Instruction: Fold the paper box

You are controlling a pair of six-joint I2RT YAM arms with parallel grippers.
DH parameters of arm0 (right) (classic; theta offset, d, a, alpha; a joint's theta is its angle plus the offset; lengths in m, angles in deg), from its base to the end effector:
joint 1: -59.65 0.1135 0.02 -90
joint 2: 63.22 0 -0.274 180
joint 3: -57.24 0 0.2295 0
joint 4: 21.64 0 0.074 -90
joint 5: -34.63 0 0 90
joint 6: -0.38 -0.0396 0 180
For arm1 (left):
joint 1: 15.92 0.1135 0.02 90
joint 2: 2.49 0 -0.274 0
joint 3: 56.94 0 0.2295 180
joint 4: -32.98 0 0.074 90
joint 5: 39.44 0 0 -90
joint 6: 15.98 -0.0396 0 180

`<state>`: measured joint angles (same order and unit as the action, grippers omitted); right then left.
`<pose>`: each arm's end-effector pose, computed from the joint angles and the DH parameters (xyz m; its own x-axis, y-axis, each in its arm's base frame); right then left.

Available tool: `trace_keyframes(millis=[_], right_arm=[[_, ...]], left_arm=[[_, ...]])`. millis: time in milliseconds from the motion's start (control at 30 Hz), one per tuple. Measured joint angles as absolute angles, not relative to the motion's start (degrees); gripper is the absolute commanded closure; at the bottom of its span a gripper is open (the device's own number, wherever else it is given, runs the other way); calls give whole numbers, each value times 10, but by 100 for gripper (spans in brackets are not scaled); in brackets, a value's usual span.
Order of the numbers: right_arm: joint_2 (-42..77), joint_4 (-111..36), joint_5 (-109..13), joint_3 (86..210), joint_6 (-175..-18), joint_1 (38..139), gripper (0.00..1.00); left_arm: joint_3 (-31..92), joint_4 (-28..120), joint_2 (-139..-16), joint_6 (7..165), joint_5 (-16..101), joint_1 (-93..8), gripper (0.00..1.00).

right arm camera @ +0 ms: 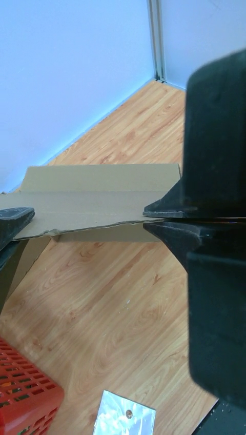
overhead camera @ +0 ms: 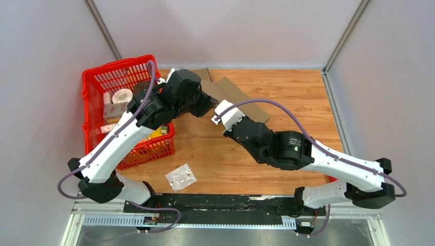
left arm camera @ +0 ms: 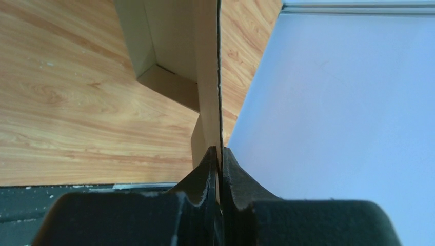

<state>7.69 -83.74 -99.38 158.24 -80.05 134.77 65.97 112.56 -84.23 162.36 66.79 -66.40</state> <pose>0.0820 0.2016 0.4332 -0.0438 -0.6305 -0.7749 -0.5589 0.6584 -0.5041 0.1620 -0.1790 0.4661 -0.6125 -0.7657 -0.1963 -0.3778 0.5017 -0.7782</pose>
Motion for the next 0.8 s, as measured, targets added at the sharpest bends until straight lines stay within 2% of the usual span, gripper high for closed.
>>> trace_keyframes(millis=[33,67,100,233,433,567,700,800], right_arm=[[79,-836,-990,1583,-796,1347,100],[80,-836,-986,1585,-794,1347,100],[84,-840,-982,1592,-792,1345,100],[99,-871,-961,1647,-797,1328,100],[99,-938,-836,1776,-856,1274,100],[90,-977,-682,1820,-907,1098,100],[94,-1009,-562,1781,-918,931,100],[99,-1011,-549,1698,-907,875,100]], left_arm=[[640,1105,-828,1620,670,-663,50],[628,1096,-818,1614,673,-664,32],[615,1084,-807,1601,674,-664,23],[546,1015,-725,1527,673,-666,22],[347,814,-482,1318,669,-666,22],[298,763,-371,1209,670,-666,24],[305,776,-372,1143,647,-666,26],[289,808,-406,1110,606,-666,27]])
